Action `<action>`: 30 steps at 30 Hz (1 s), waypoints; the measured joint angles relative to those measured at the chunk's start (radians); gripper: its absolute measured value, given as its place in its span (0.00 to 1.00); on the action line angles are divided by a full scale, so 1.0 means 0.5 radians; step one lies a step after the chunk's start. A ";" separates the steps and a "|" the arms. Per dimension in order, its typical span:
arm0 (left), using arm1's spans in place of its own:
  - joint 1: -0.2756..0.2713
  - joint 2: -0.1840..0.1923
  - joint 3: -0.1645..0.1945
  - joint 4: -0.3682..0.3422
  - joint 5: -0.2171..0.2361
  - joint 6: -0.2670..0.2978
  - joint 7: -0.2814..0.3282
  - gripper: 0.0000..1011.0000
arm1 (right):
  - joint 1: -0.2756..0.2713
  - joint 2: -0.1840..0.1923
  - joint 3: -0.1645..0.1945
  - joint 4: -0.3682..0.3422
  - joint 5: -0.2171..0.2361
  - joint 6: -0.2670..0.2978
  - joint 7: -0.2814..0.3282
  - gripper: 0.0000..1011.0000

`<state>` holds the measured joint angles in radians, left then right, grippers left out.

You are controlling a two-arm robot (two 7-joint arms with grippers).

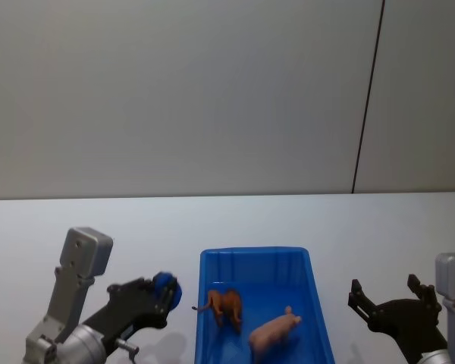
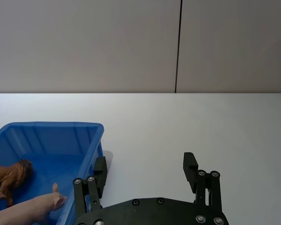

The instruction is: Pick up the two dolls from the table and place them into the box.

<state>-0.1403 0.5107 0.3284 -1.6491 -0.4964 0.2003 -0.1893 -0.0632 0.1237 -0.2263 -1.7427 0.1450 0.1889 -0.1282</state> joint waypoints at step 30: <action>-0.217 -0.106 0.012 0.082 -0.104 -0.264 -0.733 0.45 | 0.000 0.000 0.000 0.000 0.000 0.000 0.000 0.99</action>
<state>-0.2489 0.4576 0.3346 -1.6082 -0.5482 0.0682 -0.5558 -0.0631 0.1237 -0.2262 -1.7426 0.1449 0.1890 -0.1283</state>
